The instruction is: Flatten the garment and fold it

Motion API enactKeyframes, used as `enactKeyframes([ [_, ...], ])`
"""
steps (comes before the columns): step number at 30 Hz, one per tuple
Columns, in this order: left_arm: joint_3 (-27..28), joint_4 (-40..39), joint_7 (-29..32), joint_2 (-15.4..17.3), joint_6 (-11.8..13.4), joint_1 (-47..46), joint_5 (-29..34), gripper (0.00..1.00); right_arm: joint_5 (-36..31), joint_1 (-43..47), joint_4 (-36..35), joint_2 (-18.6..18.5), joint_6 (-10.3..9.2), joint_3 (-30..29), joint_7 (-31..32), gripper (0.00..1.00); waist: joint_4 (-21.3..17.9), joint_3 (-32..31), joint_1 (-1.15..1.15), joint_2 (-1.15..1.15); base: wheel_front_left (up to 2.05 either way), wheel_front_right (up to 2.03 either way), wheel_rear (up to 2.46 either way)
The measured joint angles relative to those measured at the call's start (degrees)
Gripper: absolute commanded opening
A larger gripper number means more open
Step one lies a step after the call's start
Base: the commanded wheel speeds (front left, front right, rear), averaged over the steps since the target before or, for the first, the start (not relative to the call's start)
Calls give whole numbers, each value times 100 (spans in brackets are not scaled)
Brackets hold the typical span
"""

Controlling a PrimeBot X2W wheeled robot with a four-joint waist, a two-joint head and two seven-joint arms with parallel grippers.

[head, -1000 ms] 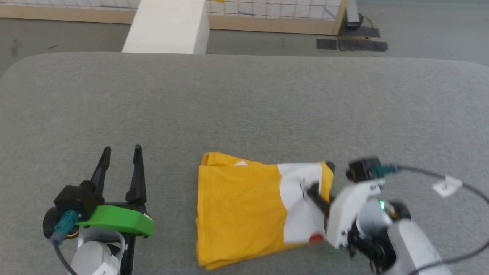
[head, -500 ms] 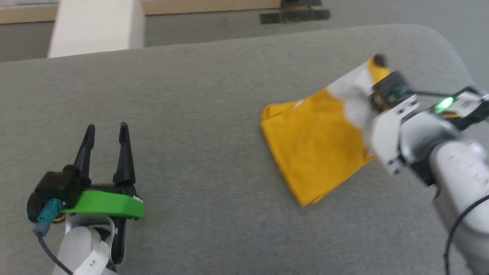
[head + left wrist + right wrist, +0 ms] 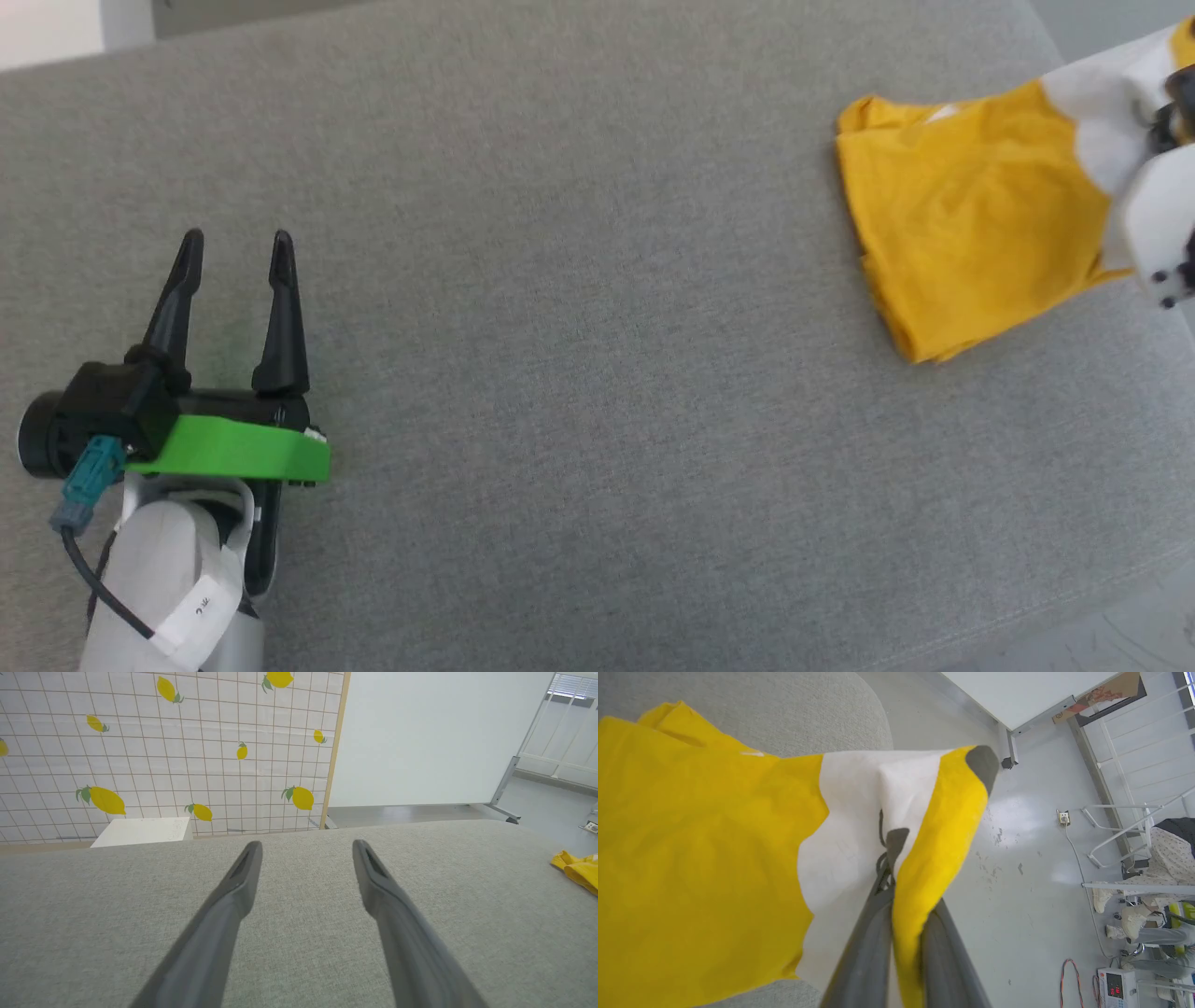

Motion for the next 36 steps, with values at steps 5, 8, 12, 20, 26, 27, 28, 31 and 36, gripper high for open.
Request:
enactKeyframes([
  [5,-91,-10,7,81,0,-76,4,100,-432,-181,354,55,0,-539,-379,0,22,330,0,0,0,0,0],
  [8,-130,-9,7,88,0,-98,4,100,-651,-236,538,105,0,-814,-592,0,118,434,0,0,0,0,0],
  [12,-158,48,7,90,1,-98,3,100,-783,-249,761,301,0,-1206,-816,100,285,462,0,0,0,0,0],
  [20,-223,354,4,-85,2,16,-56,100,-926,-148,913,432,-1,-1813,-1302,100,467,44,0,0,0,0,0],
  [26,-196,459,4,-336,8,327,-104,100,-281,347,547,576,-1,-1861,-1806,100,591,-560,-1,0,0,0,0],
  [27,-192,476,4,-364,8,360,-108,100,-198,437,435,579,-1,-1852,-1864,100,616,-644,-1,0,0,0,0],
  [28,-187,486,4,-400,8,405,-114,100,-81,557,277,589,-1,-1847,-1946,100,650,-751,-1,0,0,0,0],
  [31,-170,519,3,-471,8,511,-142,100,259,910,-242,693,-1,-1861,-2148,100,764,-1028,-1,0,0,0,0],
  [36,-278,634,-1,-572,8,576,-175,100,636,1679,-1300,1047,-1,-2012,-2353,100,1061,-1373,-1,0,0,0,0],
])
